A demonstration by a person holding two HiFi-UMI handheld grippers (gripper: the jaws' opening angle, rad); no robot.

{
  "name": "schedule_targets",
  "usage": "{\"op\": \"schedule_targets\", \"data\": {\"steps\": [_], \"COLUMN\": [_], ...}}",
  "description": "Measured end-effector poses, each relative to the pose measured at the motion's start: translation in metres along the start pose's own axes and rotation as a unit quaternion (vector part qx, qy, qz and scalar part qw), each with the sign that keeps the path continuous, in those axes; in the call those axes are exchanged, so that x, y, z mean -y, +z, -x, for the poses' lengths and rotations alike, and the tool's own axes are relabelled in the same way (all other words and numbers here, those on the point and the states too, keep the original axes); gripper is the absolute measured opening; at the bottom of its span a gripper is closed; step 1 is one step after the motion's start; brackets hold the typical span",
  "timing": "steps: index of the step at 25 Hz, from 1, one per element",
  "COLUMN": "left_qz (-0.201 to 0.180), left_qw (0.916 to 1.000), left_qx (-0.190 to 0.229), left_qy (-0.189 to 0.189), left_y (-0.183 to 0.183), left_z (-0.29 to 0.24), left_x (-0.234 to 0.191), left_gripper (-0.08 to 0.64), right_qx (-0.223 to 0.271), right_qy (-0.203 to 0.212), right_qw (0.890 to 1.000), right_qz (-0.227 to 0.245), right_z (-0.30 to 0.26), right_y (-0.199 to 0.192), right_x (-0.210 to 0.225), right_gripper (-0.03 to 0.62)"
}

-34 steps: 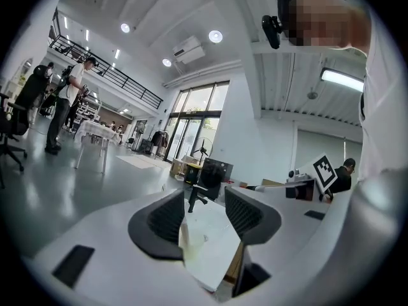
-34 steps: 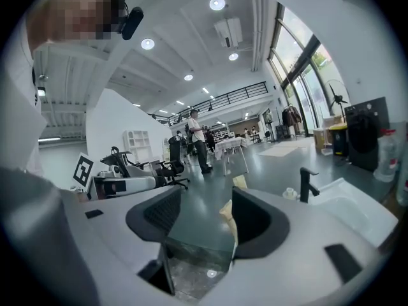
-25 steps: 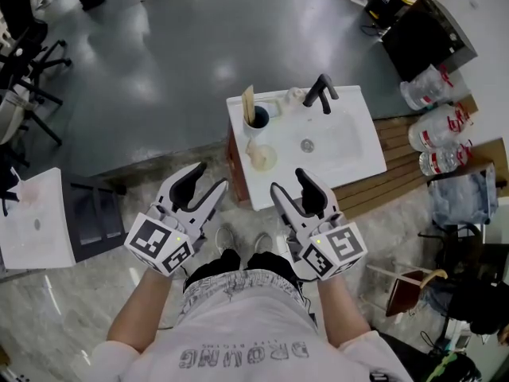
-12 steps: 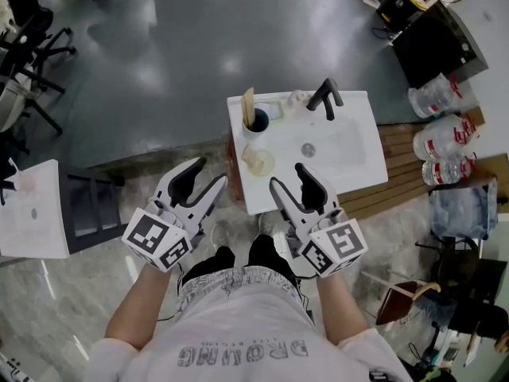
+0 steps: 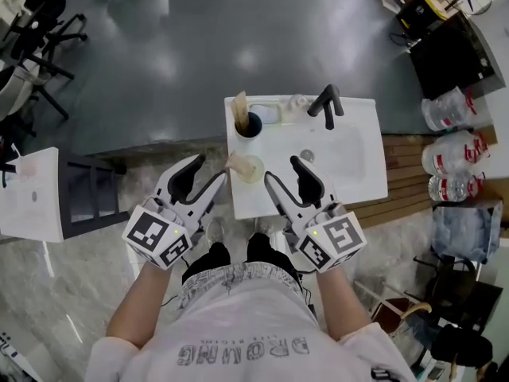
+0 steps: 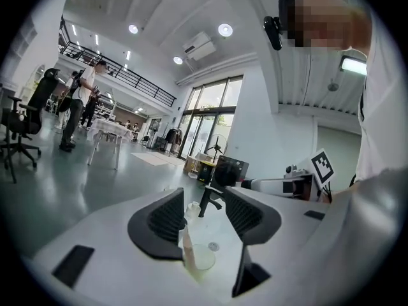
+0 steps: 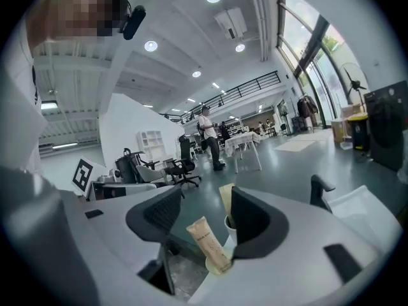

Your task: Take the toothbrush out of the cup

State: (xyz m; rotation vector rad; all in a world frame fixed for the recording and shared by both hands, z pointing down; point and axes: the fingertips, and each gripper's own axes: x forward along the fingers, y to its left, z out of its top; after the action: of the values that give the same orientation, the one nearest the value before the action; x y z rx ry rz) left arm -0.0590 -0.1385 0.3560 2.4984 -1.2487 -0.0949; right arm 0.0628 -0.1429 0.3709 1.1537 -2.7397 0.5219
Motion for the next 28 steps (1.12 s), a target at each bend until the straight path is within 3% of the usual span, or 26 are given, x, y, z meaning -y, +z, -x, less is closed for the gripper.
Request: {"op": "schedule_targets", "data": {"steps": [17, 28], "left_qz": [0.004, 0.027], "left_qw": [0.9958, 0.9932], "left_qx": [0.012, -0.003], "left_qy": [0.091, 0.113], "left_y": [-0.001, -0.032], "left_z": [-0.031, -0.035], "left_x": [-0.002, -0.007], "left_gripper": [0.205, 0.207], "right_qx": [-0.023, -0.038], "right_qy": [0.076, 0.089], "right_qw": [0.997, 0.995], "right_qz": [0.006, 0.003], "right_z": [-0.017, -0.025], "right_y": [0.010, 0.003], "right_x": [0.053, 0.064], "right_gripper": [0.255, 0.250]}}
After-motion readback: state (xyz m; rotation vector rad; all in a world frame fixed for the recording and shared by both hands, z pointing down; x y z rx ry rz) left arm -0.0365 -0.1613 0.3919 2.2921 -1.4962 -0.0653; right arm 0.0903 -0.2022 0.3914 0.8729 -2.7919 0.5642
